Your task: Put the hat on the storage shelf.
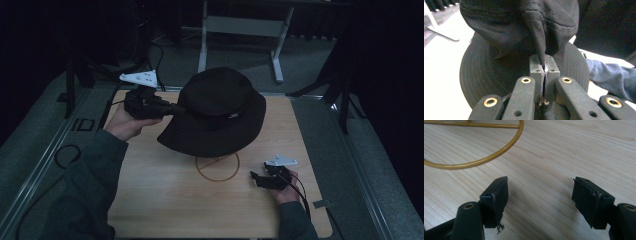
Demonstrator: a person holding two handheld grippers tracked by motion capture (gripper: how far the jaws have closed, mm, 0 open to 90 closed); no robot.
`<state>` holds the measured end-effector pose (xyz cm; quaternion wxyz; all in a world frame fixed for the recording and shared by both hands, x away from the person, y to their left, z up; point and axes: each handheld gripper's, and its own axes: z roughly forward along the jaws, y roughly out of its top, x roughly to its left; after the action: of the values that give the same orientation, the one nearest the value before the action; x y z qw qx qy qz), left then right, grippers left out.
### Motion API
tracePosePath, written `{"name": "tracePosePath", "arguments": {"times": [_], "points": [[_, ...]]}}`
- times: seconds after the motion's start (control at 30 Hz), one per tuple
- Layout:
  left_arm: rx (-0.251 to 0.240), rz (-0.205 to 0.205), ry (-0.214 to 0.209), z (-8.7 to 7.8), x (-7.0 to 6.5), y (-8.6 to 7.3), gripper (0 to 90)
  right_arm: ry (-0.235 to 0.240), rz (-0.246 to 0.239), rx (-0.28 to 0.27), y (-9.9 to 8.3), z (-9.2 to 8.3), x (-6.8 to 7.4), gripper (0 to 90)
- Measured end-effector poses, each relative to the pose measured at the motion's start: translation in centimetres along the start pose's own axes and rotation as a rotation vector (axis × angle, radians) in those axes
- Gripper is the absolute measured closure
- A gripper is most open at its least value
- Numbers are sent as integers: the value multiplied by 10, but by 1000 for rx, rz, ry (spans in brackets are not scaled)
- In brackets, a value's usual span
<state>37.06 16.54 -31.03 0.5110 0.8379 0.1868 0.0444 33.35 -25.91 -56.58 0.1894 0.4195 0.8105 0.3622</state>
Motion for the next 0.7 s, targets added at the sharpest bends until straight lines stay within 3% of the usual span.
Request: {"name": "tracePosePath", "arguments": {"times": [0.23, 0.5, 0.6, 0.7], "points": [[46, 16, -23, 17, -7, -8, 878, 0, 0, 0, 0, 0, 0, 289], [143, 14, 15, 39, -6, -17, 836, 0, 0, 0, 0, 0, 0, 289], [177, 10, 35, 46, -5, -20, 782, 0, 1, 1, 0, 0, 0, 289], [175, -19, 14, 47, -2, -23, 660, 0, 1, 1, 0, 0, 0, 289]]}}
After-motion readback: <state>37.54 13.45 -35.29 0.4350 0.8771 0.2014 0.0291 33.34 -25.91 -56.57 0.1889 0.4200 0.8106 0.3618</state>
